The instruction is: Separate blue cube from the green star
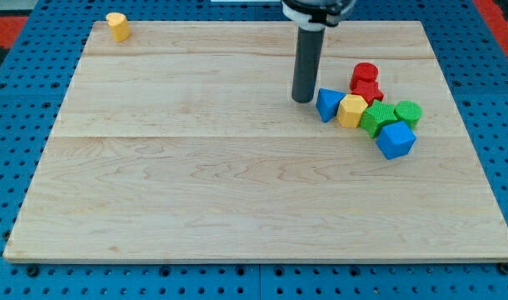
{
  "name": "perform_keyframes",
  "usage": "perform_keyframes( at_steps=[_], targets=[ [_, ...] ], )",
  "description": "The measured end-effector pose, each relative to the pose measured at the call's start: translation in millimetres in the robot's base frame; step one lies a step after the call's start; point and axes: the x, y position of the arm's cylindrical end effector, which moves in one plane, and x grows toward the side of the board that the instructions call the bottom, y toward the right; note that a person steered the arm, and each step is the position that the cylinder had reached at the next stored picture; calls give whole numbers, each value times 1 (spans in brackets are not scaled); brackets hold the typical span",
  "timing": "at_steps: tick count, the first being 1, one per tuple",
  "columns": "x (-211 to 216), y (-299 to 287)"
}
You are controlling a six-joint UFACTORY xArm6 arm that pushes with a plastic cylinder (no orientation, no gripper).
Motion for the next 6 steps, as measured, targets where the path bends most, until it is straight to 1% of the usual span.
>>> perform_keyframes(
  at_steps=[1,2,3,4,5,6],
  targets=[
    [-46,11],
    [-79,72],
    [-65,199],
    [25,262],
    [90,219],
    [93,108]
  ],
)
